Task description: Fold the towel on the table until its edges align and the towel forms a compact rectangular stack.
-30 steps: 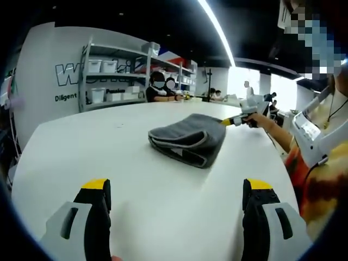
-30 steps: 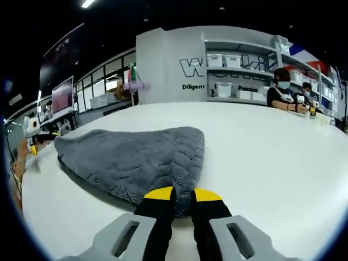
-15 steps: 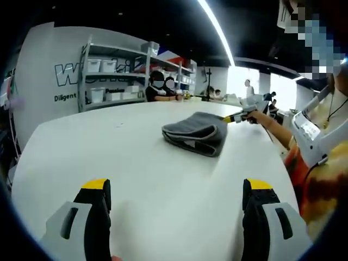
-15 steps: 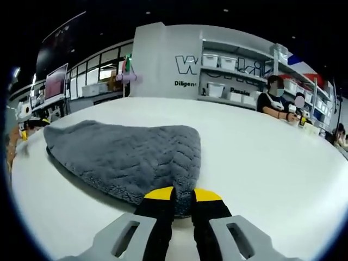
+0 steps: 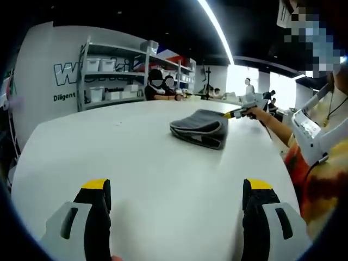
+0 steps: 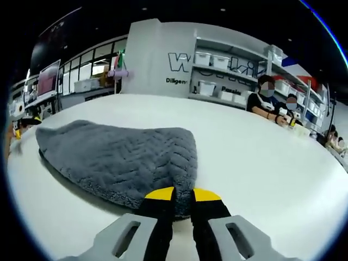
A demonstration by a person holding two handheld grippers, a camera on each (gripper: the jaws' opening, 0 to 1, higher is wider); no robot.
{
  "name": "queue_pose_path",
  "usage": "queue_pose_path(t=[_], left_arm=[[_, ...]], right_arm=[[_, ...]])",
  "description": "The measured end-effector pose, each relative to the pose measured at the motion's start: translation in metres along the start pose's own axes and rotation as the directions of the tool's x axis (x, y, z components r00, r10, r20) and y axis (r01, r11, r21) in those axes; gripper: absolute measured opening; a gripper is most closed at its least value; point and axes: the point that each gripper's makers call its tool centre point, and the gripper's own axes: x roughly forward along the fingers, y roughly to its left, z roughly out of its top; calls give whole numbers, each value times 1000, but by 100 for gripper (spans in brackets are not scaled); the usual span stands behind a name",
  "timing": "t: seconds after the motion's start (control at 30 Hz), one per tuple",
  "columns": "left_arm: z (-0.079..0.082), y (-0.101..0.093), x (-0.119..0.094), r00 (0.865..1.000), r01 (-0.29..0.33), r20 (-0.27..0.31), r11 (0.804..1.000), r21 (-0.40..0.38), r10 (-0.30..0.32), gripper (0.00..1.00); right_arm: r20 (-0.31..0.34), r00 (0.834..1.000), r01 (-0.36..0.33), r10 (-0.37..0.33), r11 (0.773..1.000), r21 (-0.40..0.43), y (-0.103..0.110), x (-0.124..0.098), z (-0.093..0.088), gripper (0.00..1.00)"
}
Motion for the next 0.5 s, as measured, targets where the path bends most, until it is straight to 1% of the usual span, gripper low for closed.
queue_pose_path(t=[0.1,0.2,0.33,0.4,0.5], left_arm=[[1,-1,-1,1000,0,3,1000,4,0,99],[0,-2,0,1000,2,1,1000,4,-2,99],[-2,-4,1,1000,7,-6,1000,7,-7,99],[-2,-5,1,1000,9,-7,1000,8,-9,99],[-3,-6,2,1000,11,-12,1000,13,-11,99]], right_arm=[[22,1000,6,-7,1000,19,-1,-4,7,6],[46,999,13,-13,1000,15,0,-8,16,6],[125,992,20,-16,999,-29,8,-16,41,6],[161,987,9,-2,999,-45,13,-19,52,6],[268,962,-38,49,998,-44,27,-28,81,5]])
